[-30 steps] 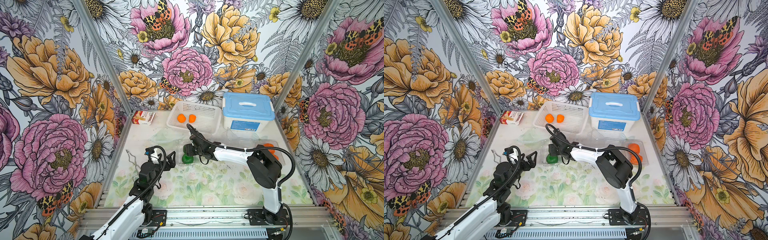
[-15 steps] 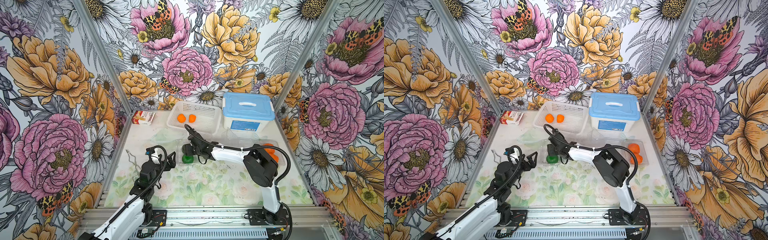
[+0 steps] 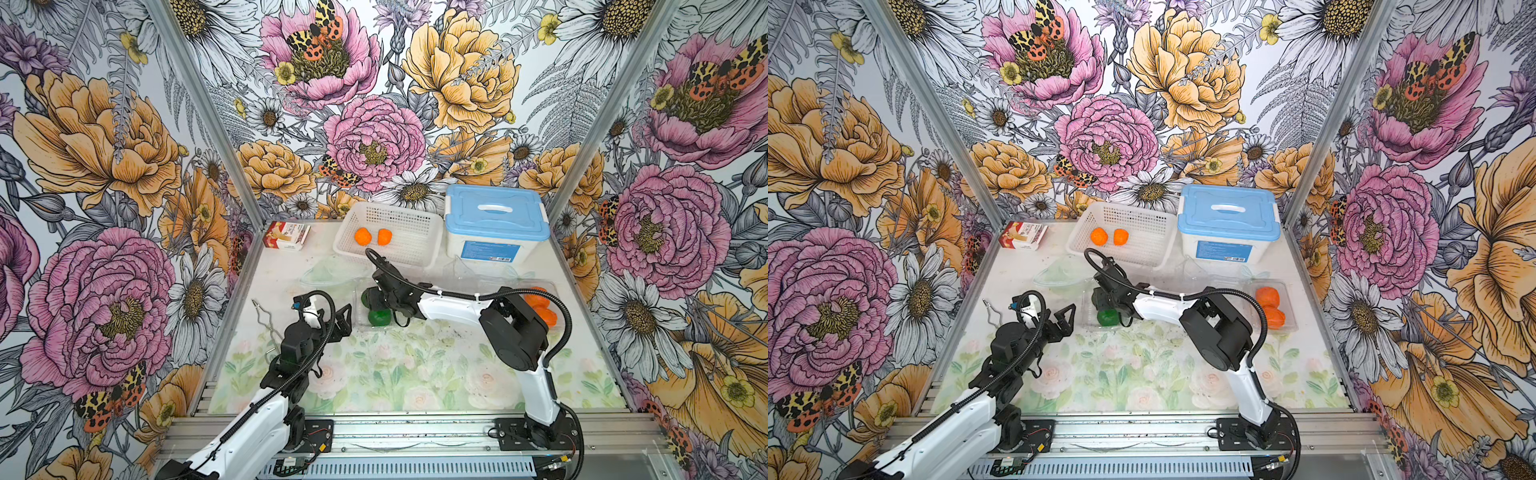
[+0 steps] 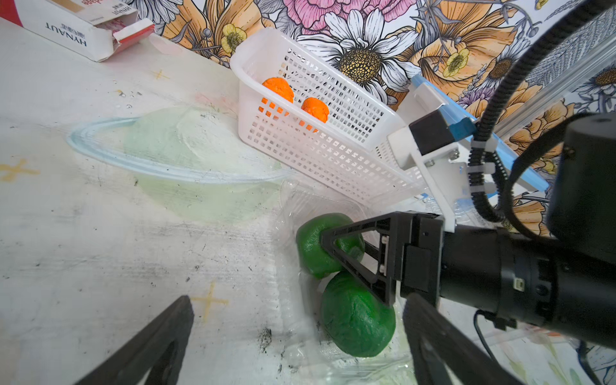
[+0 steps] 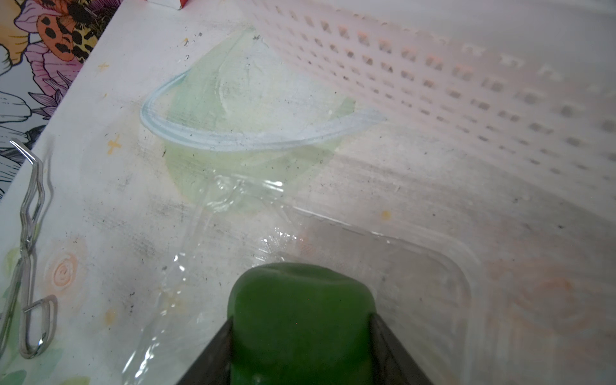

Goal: Take oranges out of containers
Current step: Pick up the orange from the packing box.

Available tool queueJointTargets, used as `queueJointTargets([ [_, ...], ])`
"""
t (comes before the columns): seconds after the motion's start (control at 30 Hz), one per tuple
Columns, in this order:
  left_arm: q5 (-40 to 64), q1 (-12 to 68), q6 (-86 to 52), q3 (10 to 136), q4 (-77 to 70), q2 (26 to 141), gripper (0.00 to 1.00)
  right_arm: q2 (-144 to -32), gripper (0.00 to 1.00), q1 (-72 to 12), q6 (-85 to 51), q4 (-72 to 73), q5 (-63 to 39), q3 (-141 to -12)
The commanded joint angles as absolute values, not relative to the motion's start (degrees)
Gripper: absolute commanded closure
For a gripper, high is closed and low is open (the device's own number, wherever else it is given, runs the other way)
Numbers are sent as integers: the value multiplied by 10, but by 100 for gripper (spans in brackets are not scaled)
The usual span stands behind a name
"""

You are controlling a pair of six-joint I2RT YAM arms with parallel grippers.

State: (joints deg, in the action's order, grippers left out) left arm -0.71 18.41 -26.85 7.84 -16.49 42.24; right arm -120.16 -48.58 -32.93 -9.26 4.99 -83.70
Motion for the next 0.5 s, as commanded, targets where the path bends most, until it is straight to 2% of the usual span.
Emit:
queueJointTargets([
  [0.0, -19, 186, -266, 76, -183, 426, 1, -1199, 46, -490, -322, -103, 69, -841],
  [0.47, -19, 187, -266, 78, -188, 440, 1, -1096, 47, -503, -302, -89, 96, -798],
])
